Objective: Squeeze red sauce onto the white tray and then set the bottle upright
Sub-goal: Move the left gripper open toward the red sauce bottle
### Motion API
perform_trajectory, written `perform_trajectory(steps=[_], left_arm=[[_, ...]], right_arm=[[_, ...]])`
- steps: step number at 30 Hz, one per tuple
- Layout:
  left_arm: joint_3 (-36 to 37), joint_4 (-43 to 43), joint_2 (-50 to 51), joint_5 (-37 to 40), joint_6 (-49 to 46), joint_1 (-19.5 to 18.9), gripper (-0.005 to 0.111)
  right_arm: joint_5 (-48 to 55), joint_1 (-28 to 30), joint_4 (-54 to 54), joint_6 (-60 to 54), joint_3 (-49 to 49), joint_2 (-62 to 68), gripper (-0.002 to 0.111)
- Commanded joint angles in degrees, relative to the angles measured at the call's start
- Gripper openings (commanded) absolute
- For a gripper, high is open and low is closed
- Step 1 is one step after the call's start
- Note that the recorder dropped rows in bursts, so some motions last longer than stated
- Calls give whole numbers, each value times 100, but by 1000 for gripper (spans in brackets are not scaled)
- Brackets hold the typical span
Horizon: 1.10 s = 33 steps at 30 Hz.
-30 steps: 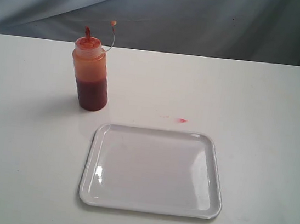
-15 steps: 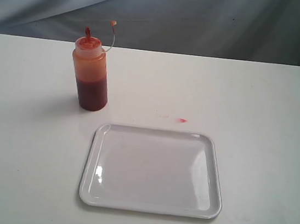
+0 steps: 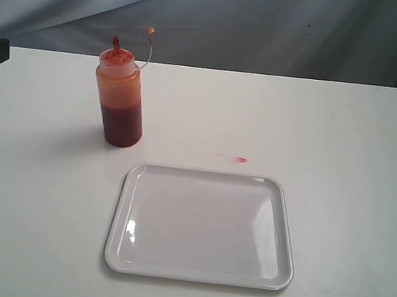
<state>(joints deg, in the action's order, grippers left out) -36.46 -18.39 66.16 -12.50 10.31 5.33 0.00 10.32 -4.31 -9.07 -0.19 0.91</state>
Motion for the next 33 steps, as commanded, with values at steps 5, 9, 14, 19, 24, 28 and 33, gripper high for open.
perform_trajectory(steps=[5,9,14,19,24,28,33], left_arm=[[25,-38,1,-228,5,24,1],[25,-38,1,-204,5,24,1],[25,-38,1,-204,5,24,1],[25,-38,1,-204,5,24,14],[25,-38,1,-192,5,24,51],[25,-11,115,-403,35,24,104],[25,-11,130,-534,35,24,104]], right_arm=[[-74,43,54,-12,19,22,0],[-74,43,54,-12,19,22,0],[-74,43,54,-12,19,22,0],[-74,43,54,-12,19,22,0],[-74,43,54,-12,19,22,0],[-74,43,54,-12,19,22,0],[-74,43,54,-12,19,22,0]])
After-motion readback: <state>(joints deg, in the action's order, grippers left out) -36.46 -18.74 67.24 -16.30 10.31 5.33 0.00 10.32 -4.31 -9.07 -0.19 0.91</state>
